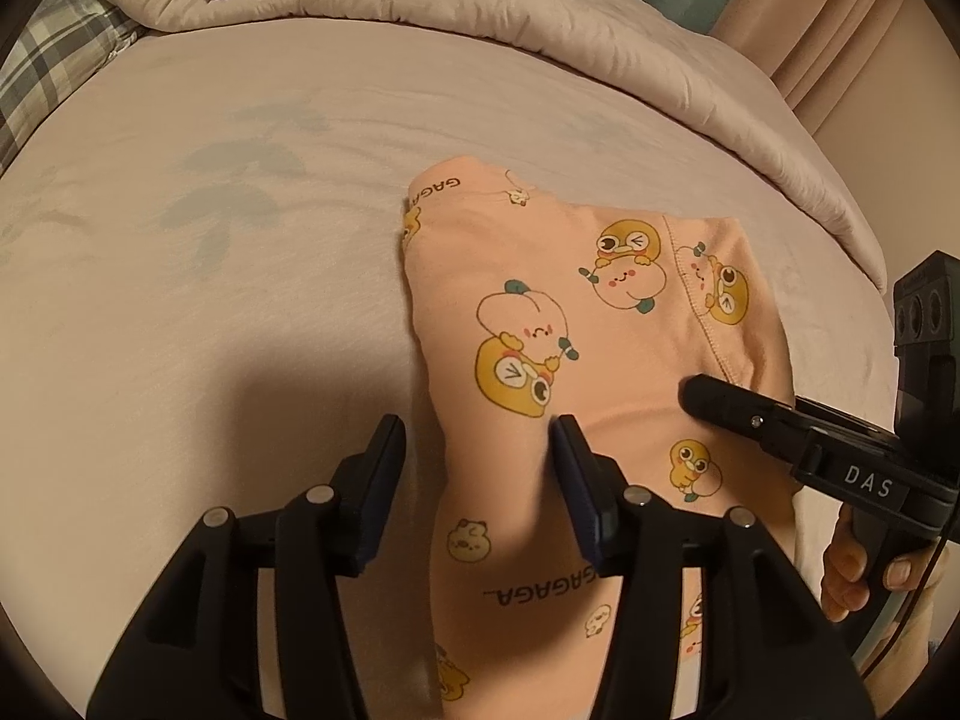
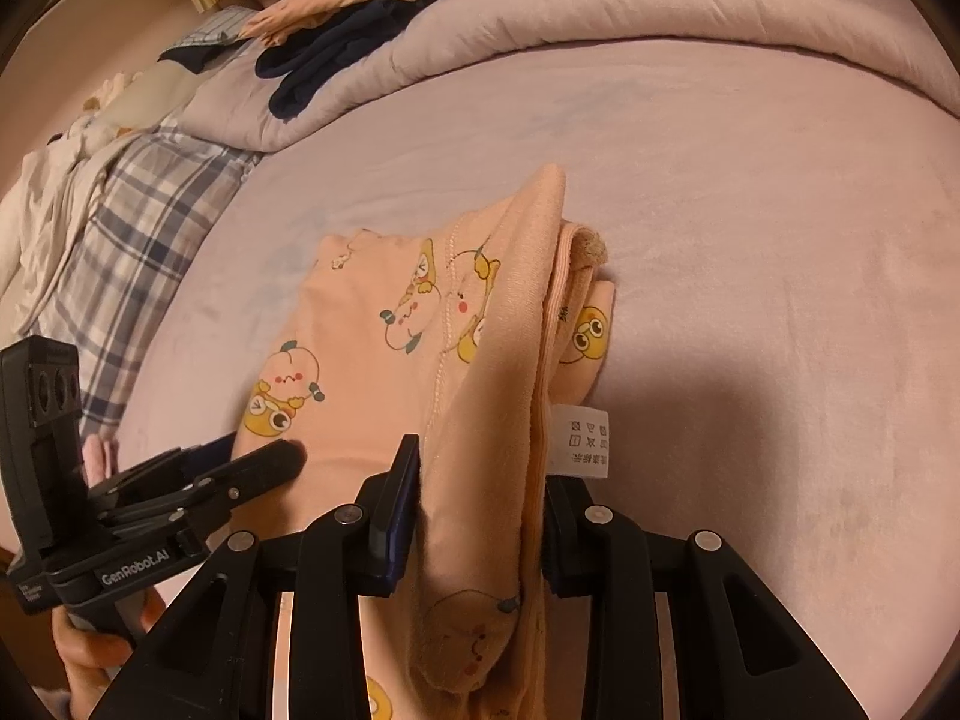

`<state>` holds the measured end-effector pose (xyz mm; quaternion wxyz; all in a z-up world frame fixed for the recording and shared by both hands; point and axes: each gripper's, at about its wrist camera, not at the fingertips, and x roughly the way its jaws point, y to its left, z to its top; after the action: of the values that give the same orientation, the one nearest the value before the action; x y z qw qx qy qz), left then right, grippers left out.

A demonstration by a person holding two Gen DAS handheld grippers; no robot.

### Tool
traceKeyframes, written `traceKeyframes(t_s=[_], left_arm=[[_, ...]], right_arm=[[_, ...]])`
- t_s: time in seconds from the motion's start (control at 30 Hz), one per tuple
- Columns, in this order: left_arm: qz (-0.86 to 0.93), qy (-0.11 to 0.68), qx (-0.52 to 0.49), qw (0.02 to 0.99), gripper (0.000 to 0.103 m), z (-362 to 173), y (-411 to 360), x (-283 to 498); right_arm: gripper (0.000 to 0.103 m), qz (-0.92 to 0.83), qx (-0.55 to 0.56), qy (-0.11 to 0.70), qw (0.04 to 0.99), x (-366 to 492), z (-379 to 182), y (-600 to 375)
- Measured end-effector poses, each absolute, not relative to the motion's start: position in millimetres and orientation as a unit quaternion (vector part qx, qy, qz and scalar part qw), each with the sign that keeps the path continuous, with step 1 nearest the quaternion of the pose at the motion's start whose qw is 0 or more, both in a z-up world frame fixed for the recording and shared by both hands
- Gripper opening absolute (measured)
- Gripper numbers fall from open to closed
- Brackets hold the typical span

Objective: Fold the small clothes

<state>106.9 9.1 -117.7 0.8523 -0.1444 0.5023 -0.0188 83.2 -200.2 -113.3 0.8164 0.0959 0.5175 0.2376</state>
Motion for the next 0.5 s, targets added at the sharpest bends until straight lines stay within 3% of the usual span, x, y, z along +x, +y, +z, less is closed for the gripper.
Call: traceKeyframes(t_s=[0.5], left_arm=[[-0.011,0.502,-0.142,0.853,0.052,-114.9,10.9,98.3]], right_arm=[[0.032,0.234,0.096,0.518,0.817,79.9,-113.2,-206.8]])
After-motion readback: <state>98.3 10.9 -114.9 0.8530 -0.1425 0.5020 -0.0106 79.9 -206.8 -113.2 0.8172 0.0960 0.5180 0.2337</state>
